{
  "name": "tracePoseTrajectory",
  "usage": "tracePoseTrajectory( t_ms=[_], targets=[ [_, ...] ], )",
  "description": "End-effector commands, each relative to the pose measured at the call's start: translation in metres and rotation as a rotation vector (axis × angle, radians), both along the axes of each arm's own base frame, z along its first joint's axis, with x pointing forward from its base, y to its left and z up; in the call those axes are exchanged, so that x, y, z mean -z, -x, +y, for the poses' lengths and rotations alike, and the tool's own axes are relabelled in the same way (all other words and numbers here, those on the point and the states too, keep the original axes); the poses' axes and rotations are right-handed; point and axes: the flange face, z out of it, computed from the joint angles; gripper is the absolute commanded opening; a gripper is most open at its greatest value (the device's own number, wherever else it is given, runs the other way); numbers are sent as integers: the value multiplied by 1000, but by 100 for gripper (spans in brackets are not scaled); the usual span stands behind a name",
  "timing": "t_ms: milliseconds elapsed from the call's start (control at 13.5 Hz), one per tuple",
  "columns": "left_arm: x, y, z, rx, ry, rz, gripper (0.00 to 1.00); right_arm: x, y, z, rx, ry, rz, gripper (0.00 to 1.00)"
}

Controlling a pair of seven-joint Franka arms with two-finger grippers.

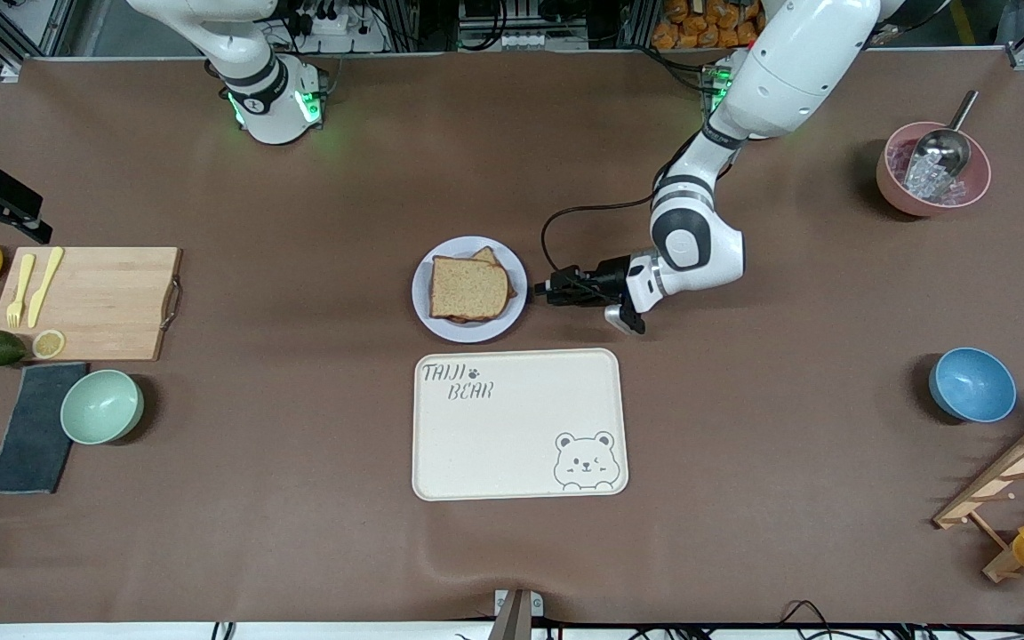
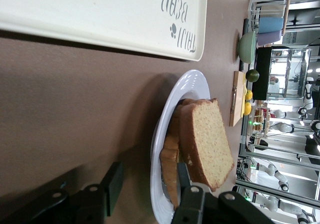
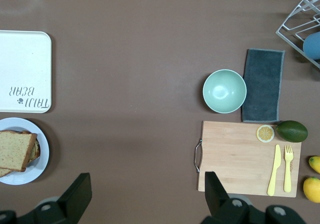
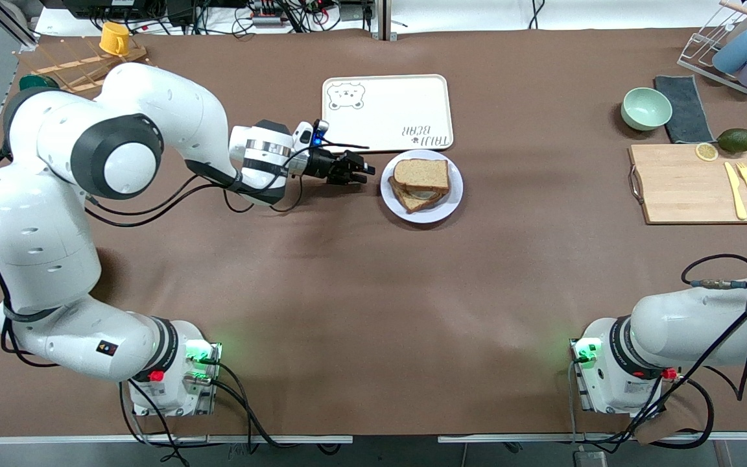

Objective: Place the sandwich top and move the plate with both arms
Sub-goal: 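Grasp the plate rim with the left gripper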

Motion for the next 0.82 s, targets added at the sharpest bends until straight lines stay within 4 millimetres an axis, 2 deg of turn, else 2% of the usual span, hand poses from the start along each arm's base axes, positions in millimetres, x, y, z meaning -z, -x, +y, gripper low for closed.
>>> tracePoseTrajectory(
  t_ms=[0, 149, 669, 743],
  targets=[
    [8, -2, -11, -12, 15, -2, 49, -2, 5, 2, 25, 15, -4, 100],
    [11, -2, -13, -9, 16, 1, 42, -2, 6, 2, 24, 15, -1, 100],
    [15, 4, -24, 9, 21, 5, 40, 3, 5, 4, 22, 10, 11, 100],
    [14, 4, -26, 9, 25, 6, 37, 3, 5, 2, 26, 10, 11, 100]
  ],
)
